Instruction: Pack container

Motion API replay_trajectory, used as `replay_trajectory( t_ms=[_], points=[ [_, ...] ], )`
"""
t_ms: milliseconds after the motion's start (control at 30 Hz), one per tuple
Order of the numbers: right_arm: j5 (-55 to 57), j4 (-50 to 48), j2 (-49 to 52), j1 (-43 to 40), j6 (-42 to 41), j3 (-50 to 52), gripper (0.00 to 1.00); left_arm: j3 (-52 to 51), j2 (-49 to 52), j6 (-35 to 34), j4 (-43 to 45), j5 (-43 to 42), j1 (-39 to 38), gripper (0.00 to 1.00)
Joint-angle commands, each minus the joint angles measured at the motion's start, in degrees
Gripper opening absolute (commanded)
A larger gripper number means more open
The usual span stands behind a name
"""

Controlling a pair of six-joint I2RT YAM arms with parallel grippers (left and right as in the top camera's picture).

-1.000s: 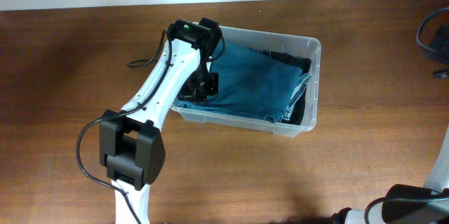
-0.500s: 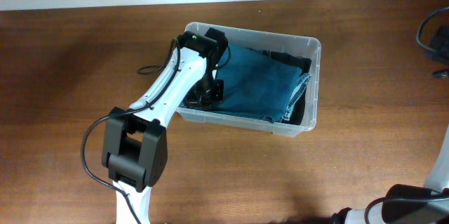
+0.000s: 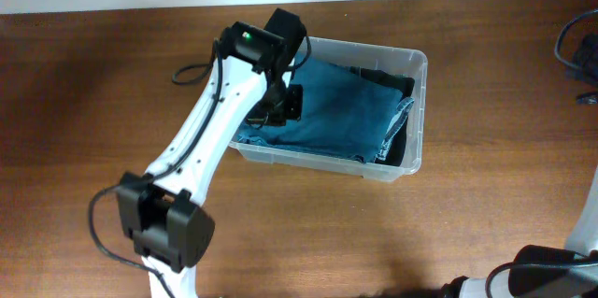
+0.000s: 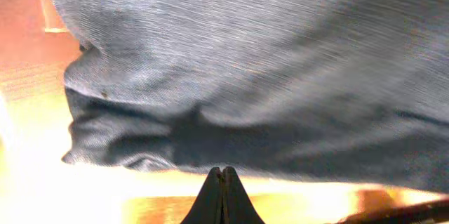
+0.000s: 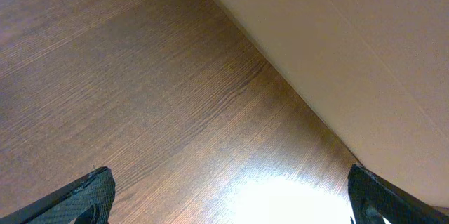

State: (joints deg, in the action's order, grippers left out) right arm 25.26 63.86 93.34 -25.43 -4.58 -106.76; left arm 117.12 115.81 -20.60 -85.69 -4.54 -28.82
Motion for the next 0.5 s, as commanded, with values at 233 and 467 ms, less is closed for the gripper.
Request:
replay_trajectory(
  t_ms=[233,467],
  points=[
    [0.7,-0.2,0.0,-0.1,-0.8,-0.3,0.98,-0.1,3.6,-0.7,1.5,-0.6,-6.8,0.00],
    [0.7,-0.2,0.0,-0.1,-0.8,-0.3,0.98,-0.1,9.8,-0.8,1.5,-0.6,-10.3,0.01]
  ],
)
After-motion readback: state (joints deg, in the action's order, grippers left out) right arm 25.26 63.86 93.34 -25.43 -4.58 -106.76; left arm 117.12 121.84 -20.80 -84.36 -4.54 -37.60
